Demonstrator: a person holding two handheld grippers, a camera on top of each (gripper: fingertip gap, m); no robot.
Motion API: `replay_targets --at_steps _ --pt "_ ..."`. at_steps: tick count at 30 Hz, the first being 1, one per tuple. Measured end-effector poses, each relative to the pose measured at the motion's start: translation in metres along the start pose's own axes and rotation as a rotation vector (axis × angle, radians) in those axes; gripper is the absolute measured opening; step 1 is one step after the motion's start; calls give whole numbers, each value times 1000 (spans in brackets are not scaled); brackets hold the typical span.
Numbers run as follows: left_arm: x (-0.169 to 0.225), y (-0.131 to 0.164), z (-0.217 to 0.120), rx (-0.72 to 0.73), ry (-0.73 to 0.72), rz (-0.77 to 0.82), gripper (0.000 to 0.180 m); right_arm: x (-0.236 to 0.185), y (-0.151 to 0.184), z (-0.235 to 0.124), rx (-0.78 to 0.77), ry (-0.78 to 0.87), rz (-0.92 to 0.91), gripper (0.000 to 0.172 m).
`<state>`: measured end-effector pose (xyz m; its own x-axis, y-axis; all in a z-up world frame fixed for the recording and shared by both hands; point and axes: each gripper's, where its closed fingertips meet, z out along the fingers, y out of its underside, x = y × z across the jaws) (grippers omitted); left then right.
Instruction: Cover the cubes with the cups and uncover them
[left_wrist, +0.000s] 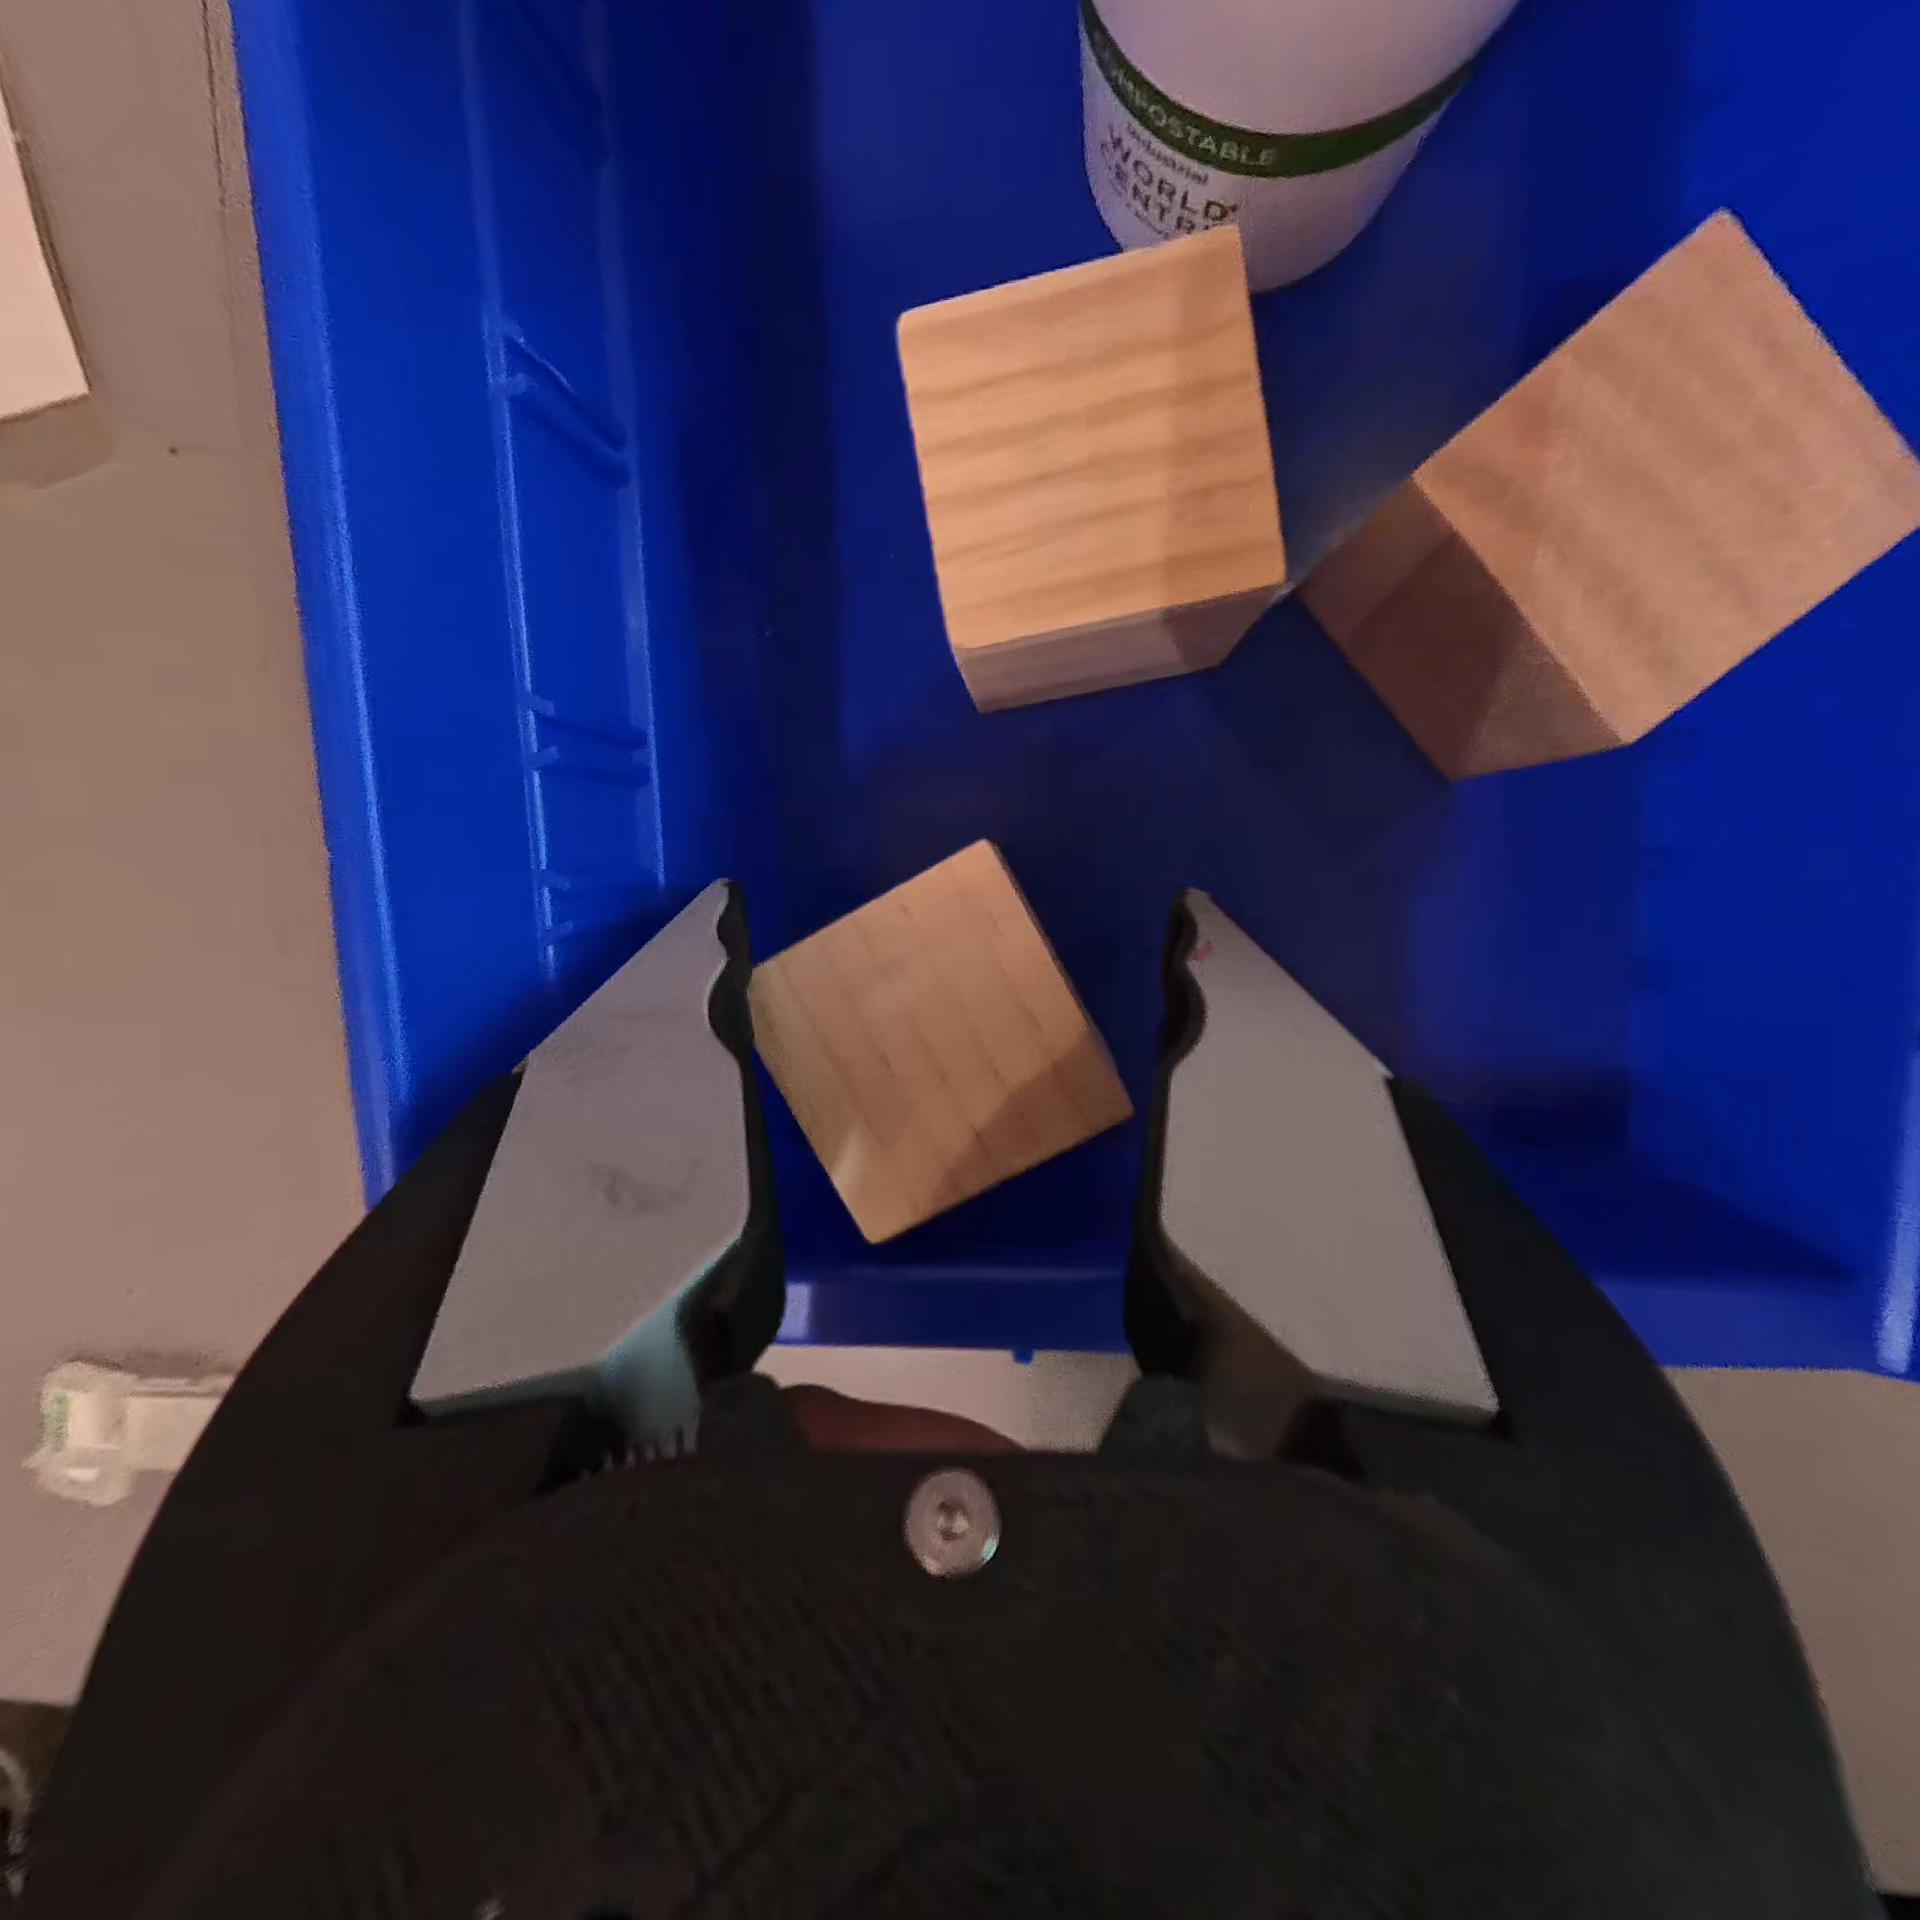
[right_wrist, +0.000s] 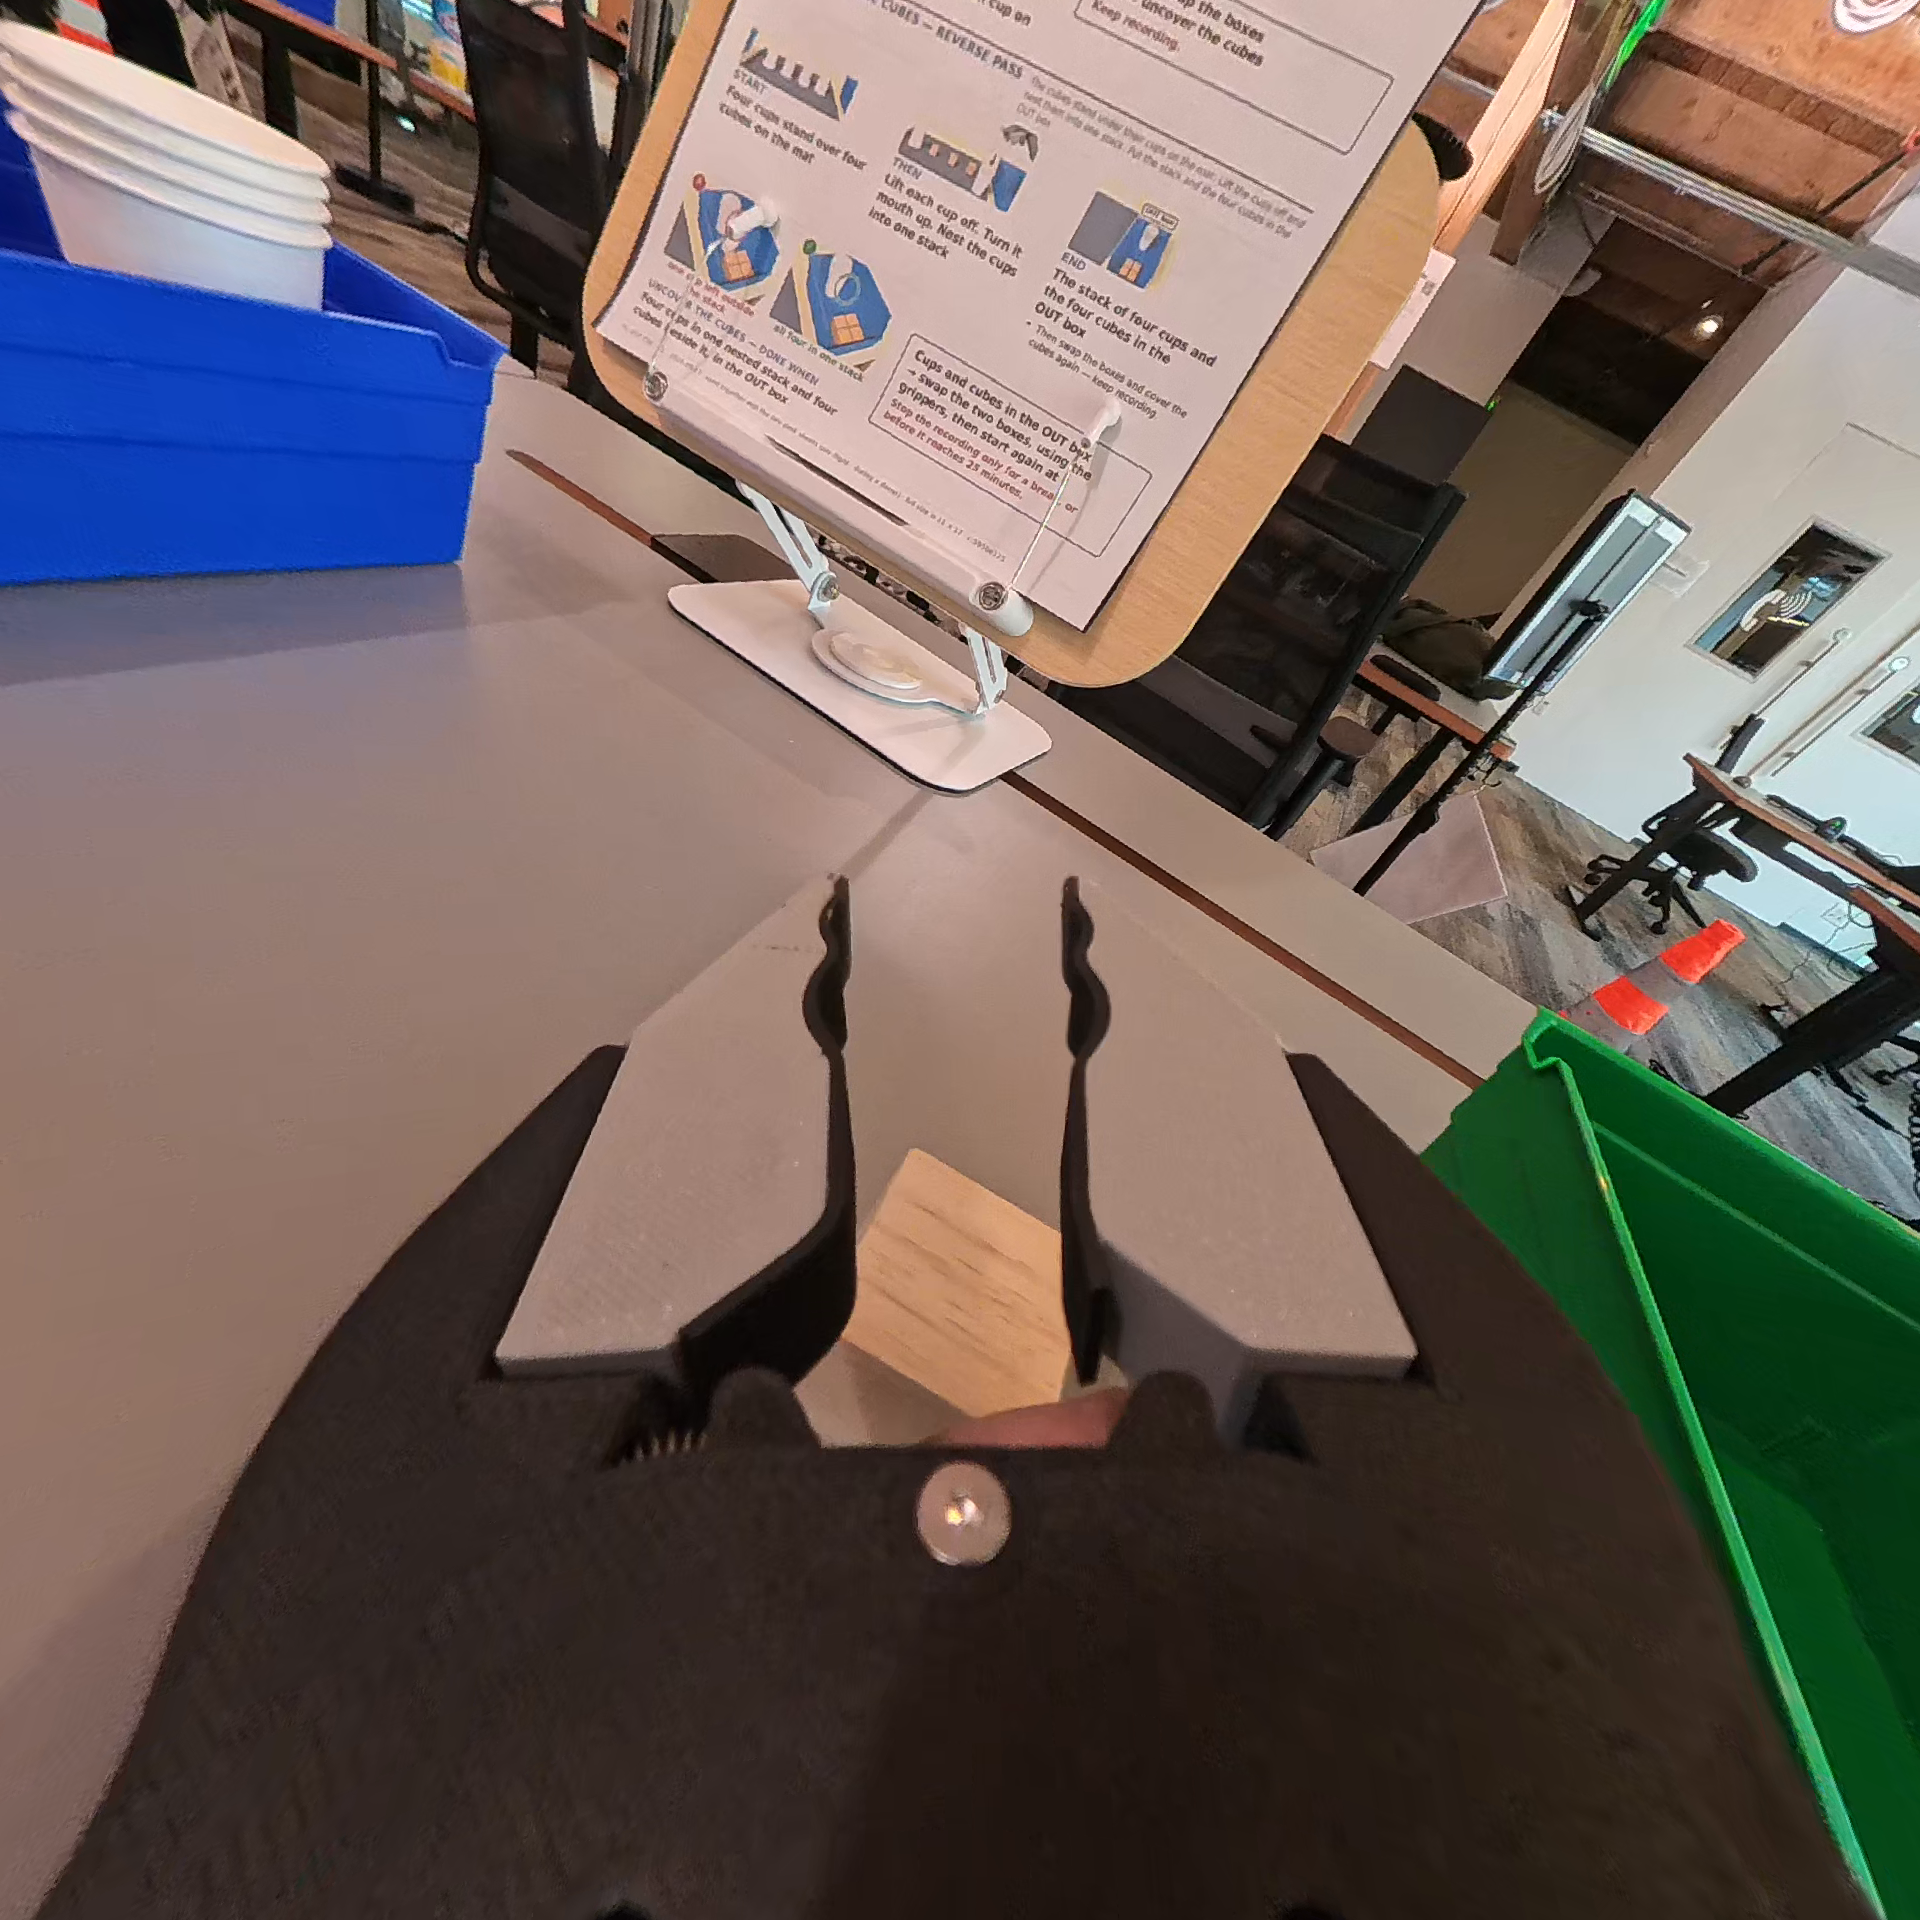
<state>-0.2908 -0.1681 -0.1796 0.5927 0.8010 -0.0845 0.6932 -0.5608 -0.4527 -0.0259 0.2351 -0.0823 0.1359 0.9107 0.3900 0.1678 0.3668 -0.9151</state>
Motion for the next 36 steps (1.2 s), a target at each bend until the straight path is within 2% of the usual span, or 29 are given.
replay_targets --at_steps 4,5,9,10,11,12,13,15,17,18,19,21,22,27,31,36 --pt "3 2 9 -16 39 -73 79 9 5 1 -13 21 27 37" --pt "0 2 10 -21 29 -73 74 13 4 0 -8 29 38 37" --pt "2 1 11 -21 44 -29 73 19 1 -2 8 27 85 36" --pt "1 -2 9 -6 43 -8 67 18 1 -2 9 23 86 36" --pt "1 -7 3 18 41 6 49 16 2 -1 5 20 80 36" --pt "6 -18 -8 82 84 23 0 14 3 -1 -1 18 69 36" --pt "1 -32 -22 165 62 20 0 12 3 0 -4 16 56 36" --pt "-6 -46 -41 234 40 39 0 7 4 1 -9 11 30 36" --pt "-16 -34 -37 165 33 14 0 4 4 1 -15 9 4 36" --pt "-20 -26 -31 120 47 -21 5 3 3 1 -14 11 -7 36" --pt "-22 -20 -27 99 63 -55 21 3 2 1 -11 11 -13 36" --pt "-13 -14 -25 96 132 -78 26 3 1 0 -4 11 -12 36" --pt "-8 -9 -25 78 153 -65 34 3 1 0 -5 9 -8 36" --pt "-4 -5 -29 31 88 11 49 0 1 0 -6 1 -16 36" --pt "3 -2 -34 -32 22 97 49 -2 -1 0 1 3 -30 35" --pt "10 -1 -42 -67 -17 142 62 -2 -4 -2 10 2 -28 35"
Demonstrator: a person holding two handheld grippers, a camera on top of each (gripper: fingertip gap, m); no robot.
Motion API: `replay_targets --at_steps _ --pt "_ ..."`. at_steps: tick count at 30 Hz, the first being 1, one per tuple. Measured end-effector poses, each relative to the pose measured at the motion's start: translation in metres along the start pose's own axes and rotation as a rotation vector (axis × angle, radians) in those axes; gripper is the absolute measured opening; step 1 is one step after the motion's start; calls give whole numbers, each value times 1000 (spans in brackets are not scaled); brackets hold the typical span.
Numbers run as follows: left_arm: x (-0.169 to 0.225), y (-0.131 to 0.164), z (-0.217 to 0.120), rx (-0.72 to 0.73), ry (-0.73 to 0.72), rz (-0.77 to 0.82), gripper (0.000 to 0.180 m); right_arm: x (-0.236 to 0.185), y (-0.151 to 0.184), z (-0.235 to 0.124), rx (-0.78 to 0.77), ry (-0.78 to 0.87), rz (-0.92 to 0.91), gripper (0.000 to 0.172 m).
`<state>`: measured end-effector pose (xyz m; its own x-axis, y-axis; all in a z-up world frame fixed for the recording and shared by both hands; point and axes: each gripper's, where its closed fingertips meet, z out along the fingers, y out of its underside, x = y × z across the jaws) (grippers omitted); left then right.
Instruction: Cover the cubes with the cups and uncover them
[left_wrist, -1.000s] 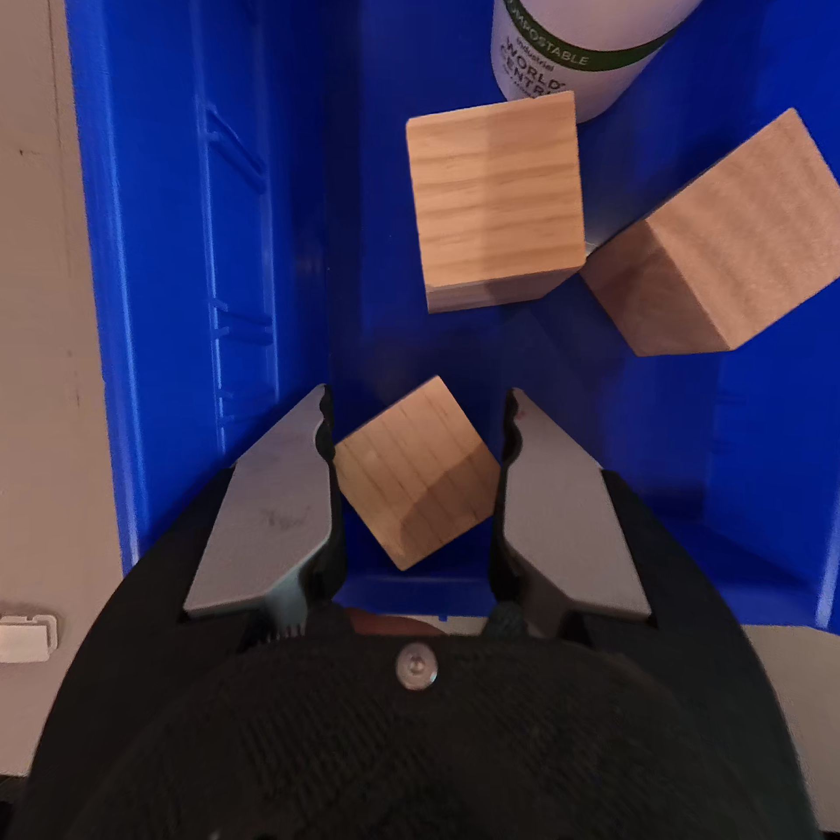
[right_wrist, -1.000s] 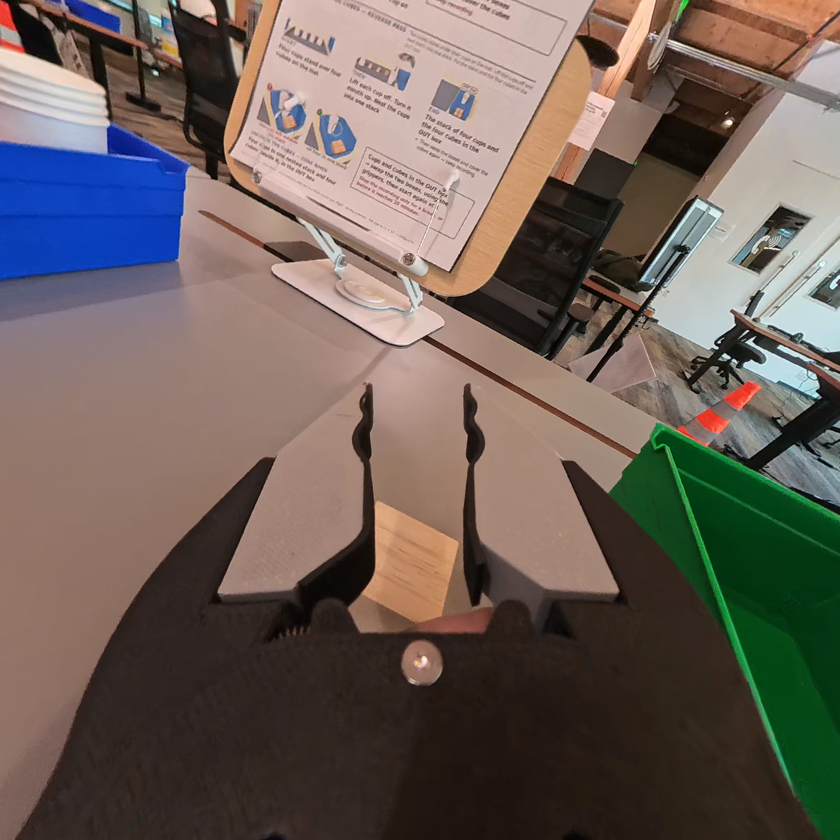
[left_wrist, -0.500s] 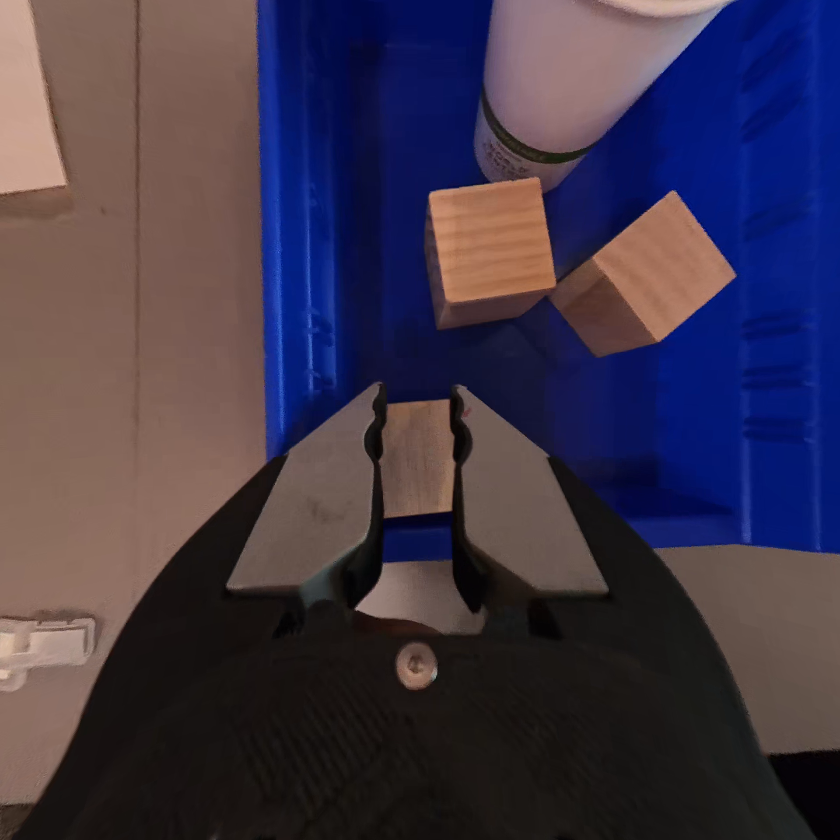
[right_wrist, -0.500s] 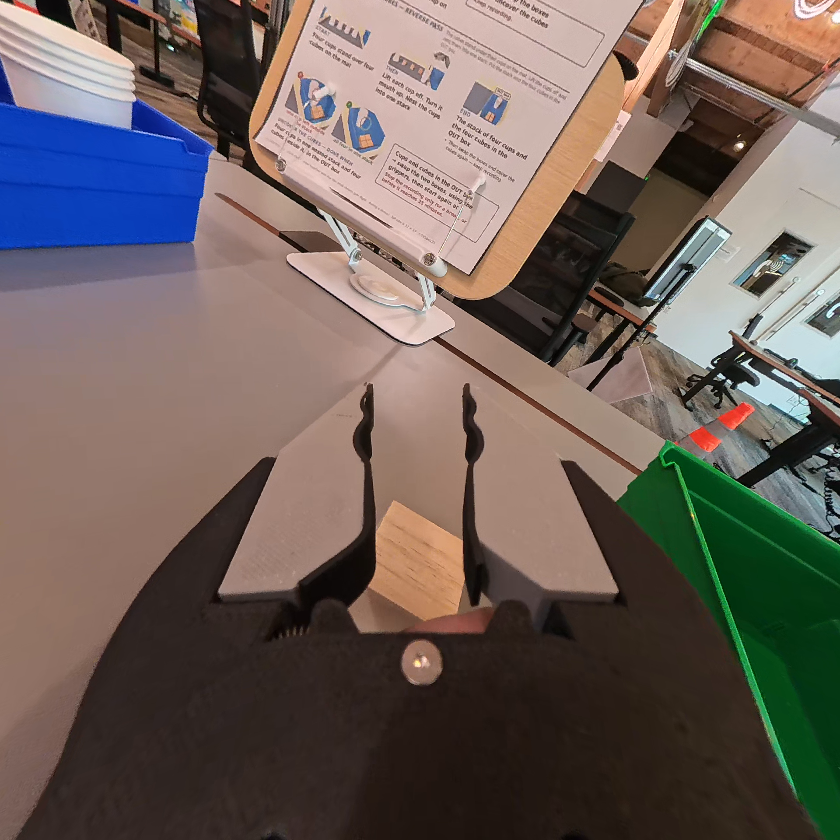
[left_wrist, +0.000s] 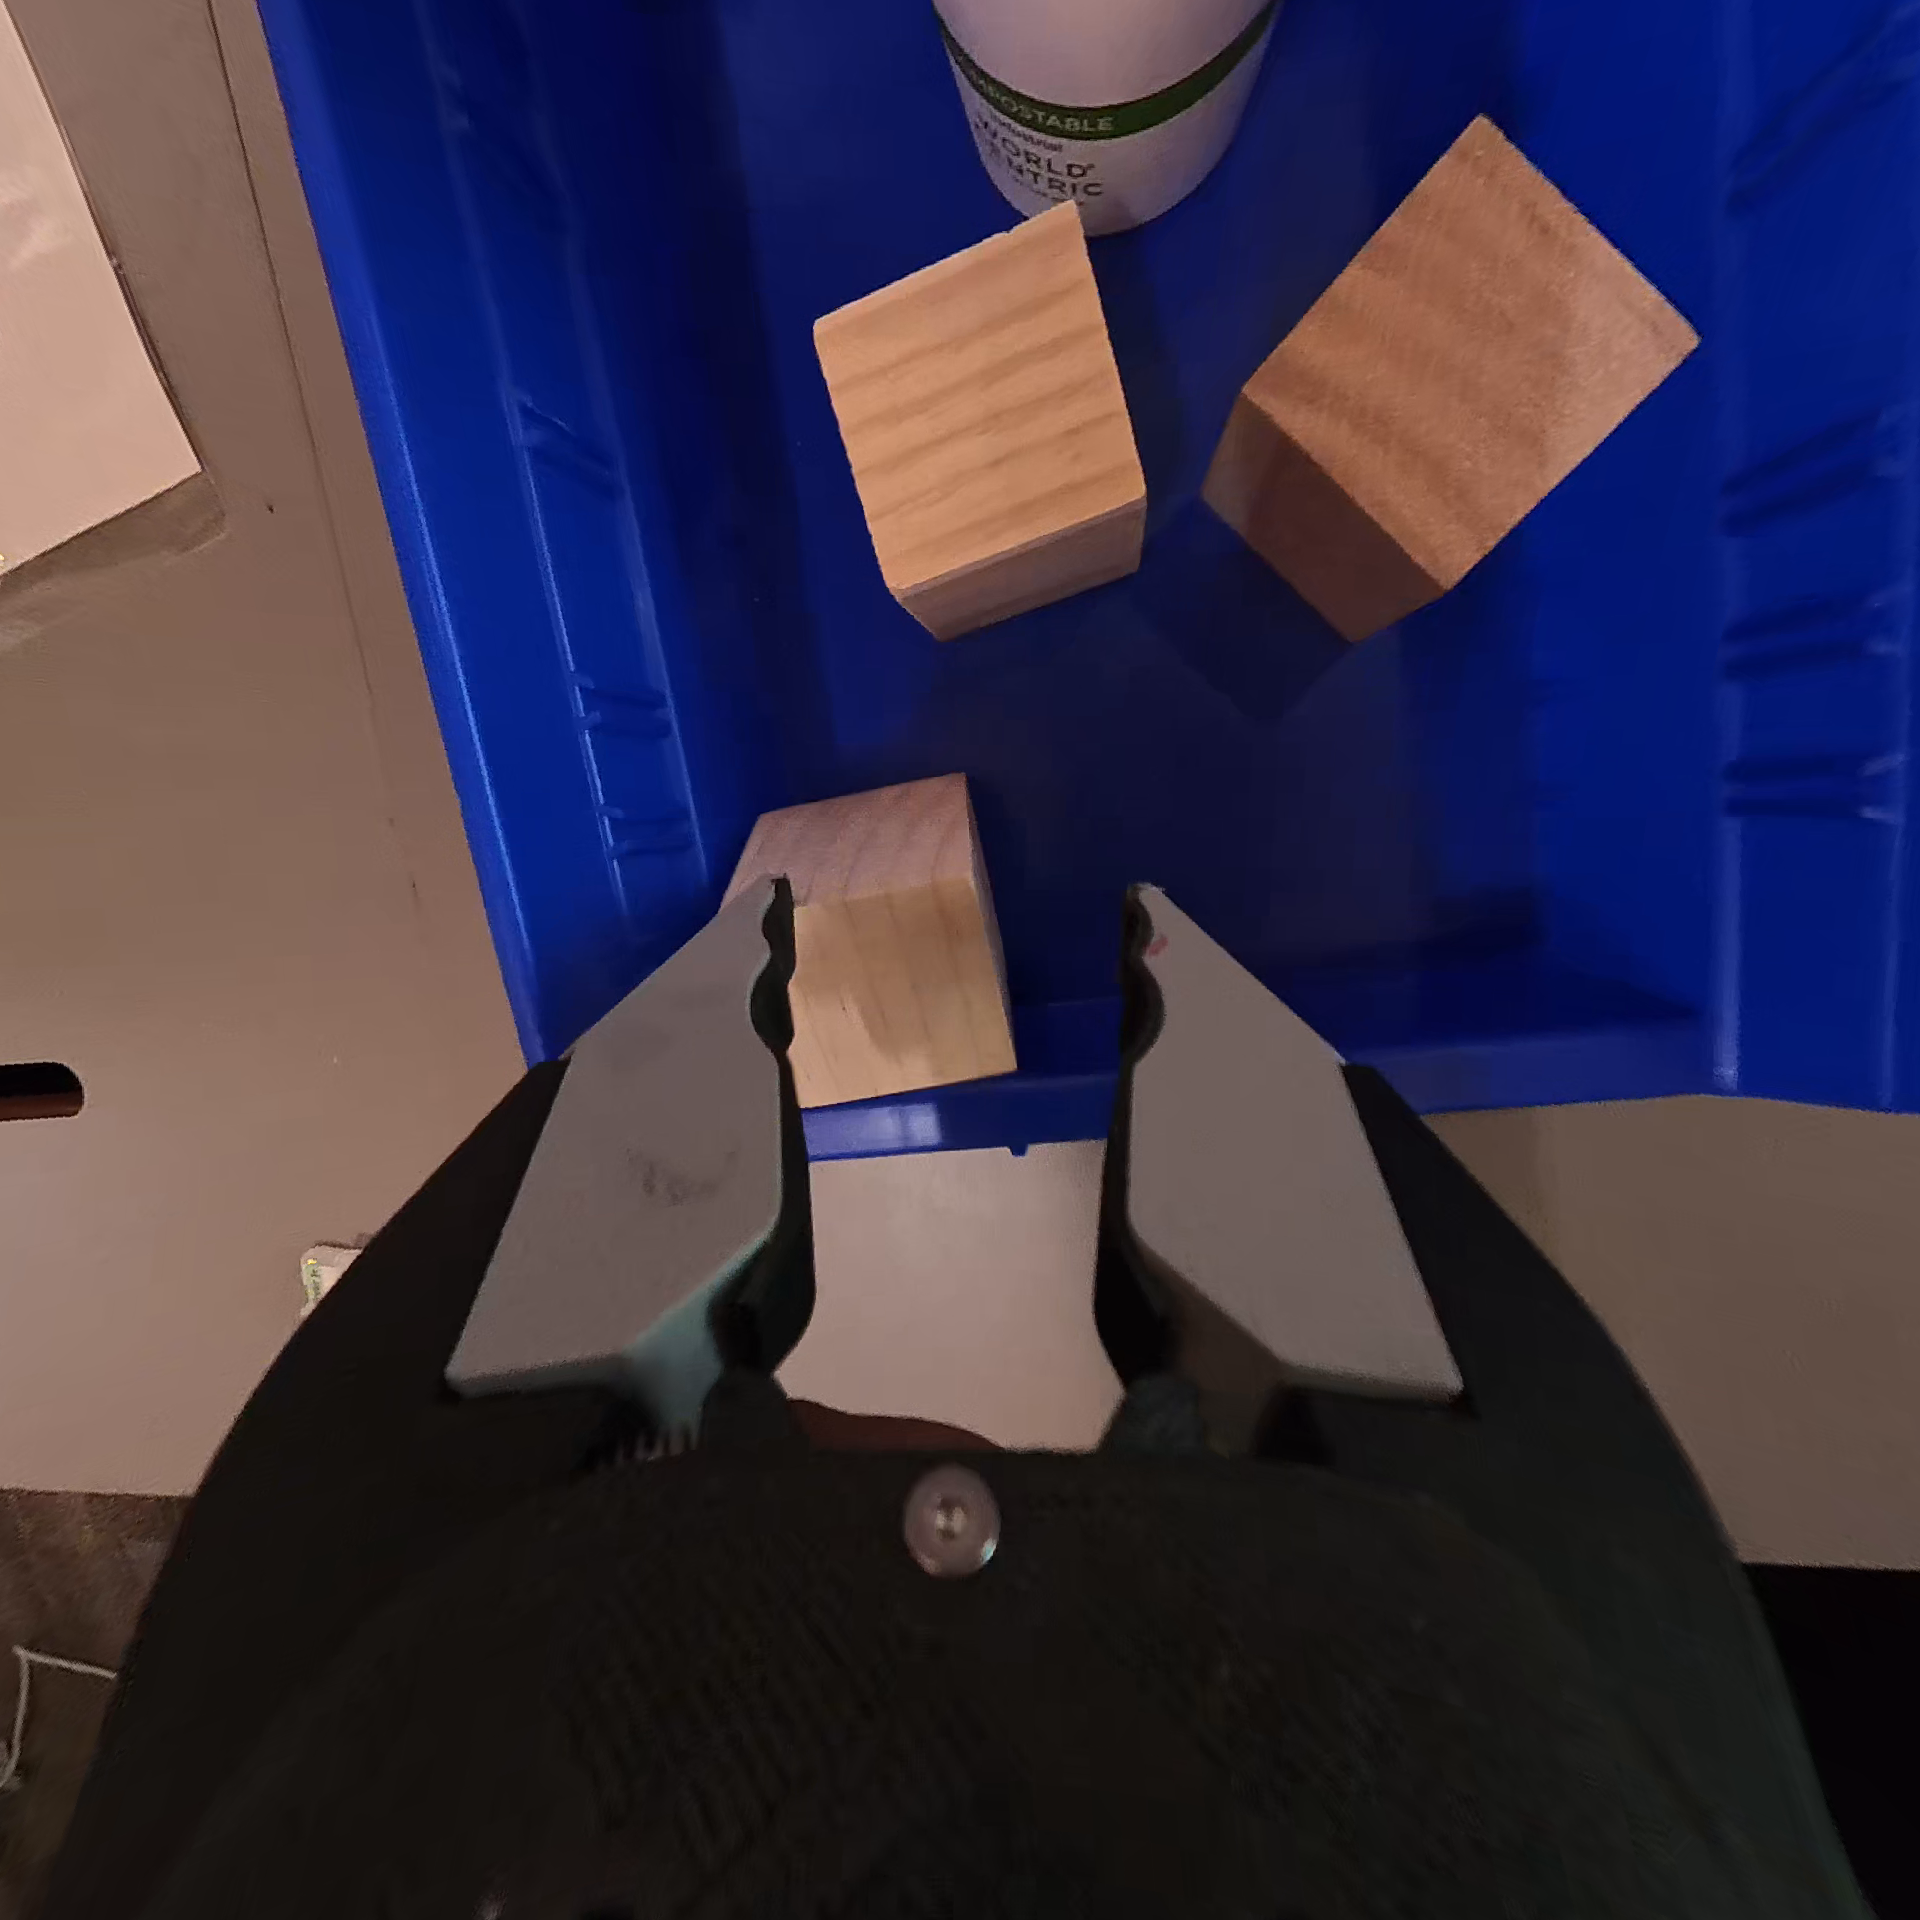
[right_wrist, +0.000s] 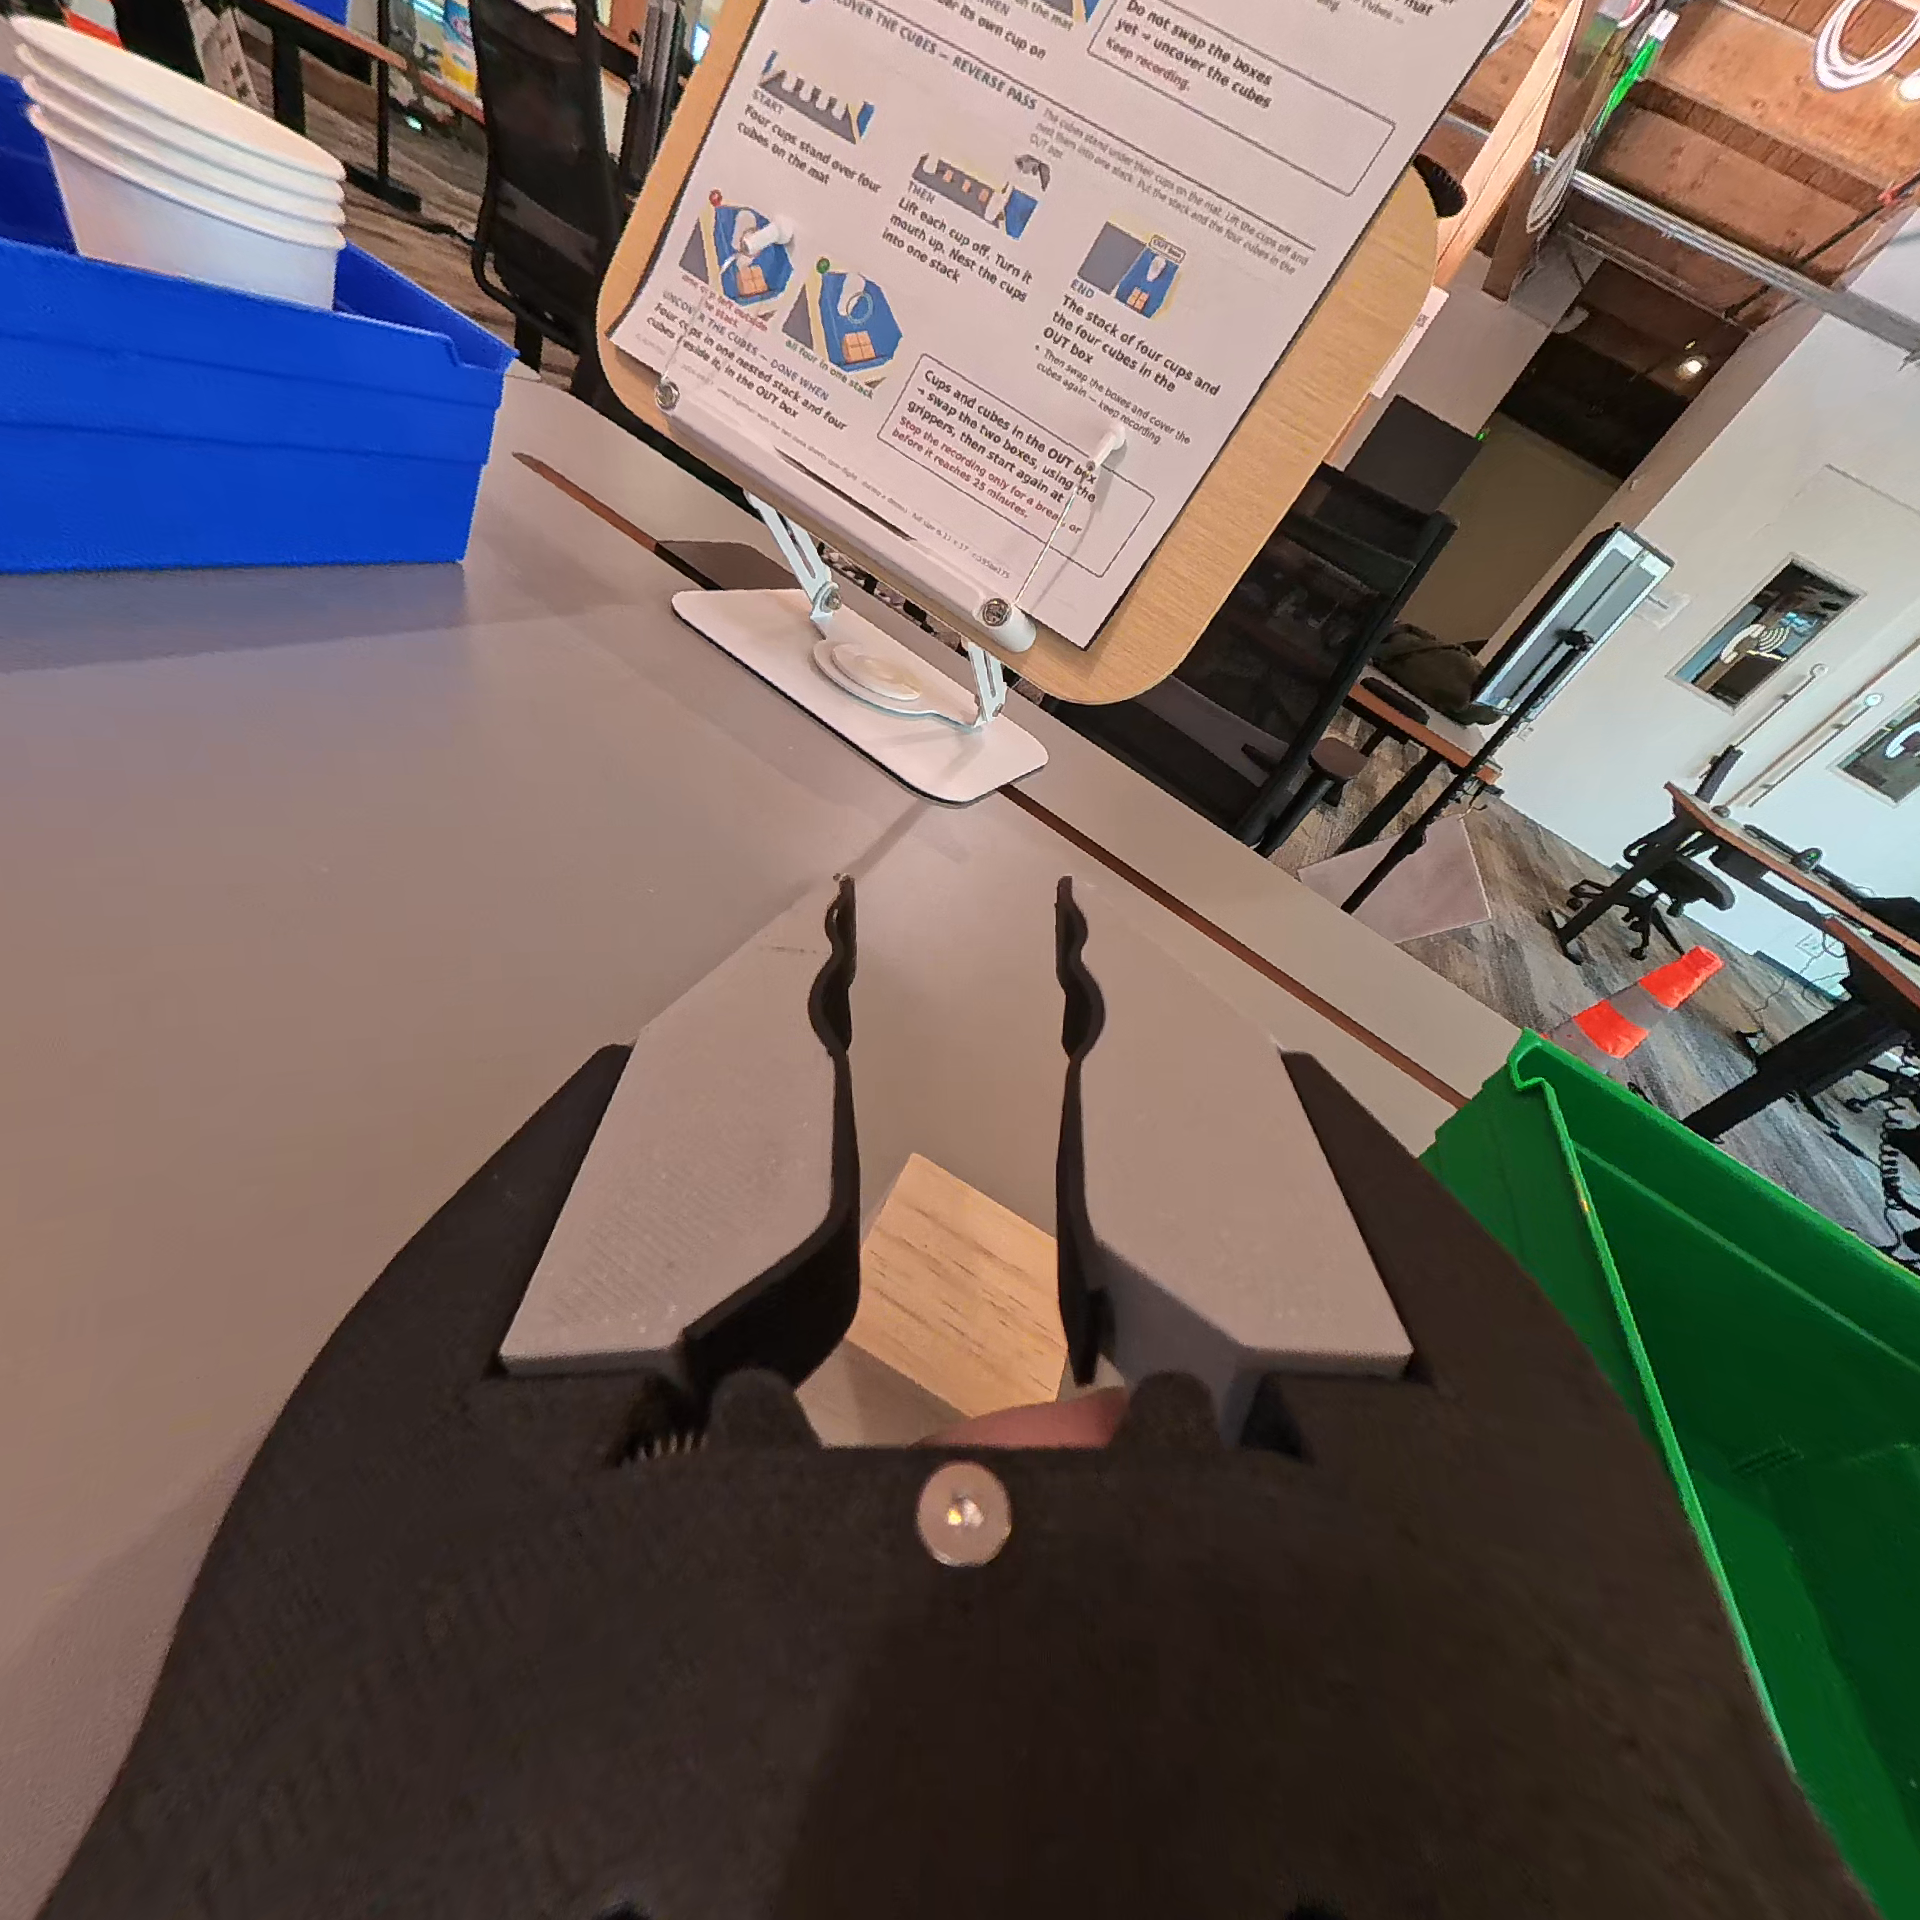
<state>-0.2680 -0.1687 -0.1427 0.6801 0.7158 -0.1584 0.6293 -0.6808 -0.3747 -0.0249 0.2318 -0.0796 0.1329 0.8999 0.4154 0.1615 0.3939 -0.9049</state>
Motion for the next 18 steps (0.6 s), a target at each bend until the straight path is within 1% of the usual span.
replay_targets --at_steps 2,4,6,7,8,10,11,12,13,14,15,16,17,18 --pt "-1 0 0 0 -6 -9 61 -1 -2 -1 7 -1 -3 35" --pt "-1 -1 2 7 1 -34 64 -2 -4 -2 13 -1 -10 35" --pt "4 -3 3 21 34 -66 76 -2 -5 -3 17 1 -17 35" --pt "13 -6 4 31 94 -93 89 -2 -5 -3 19 1 -19 34" --pt "23 -8 5 48 165 -119 94 -2 -6 -3 21 1 -20 34" --pt "40 -14 4 88 285 -139 73 -3 -8 -4 27 0 -20 34" --pt "49 -16 2 98 341 -140 55 -3 -8 -4 29 0 -21 34" --pt "57 -17 0 104 380 -141 56 -3 -8 -5 29 0 -22 34" --pt "58 -18 -1 107 383 -136 65 -3 -8 -5 28 1 -23 34" --pt "51 -17 -1 106 331 -127 73 -3 -8 -4 27 1 -24 34" --pt "38 -15 1 102 249 -110 77 -3 -8 -4 27 -1 -24 34" --pt "26 -11 3 93 175 -91 77 -4 -8 -4 27 -3 -24 34" --pt "19 -7 4 81 134 -79 77 -4 -8 -4 27 -5 -25 34" --pt "17 -4 5 65 128 -82 79 -5 -8 -4 28 -7 -30 34"
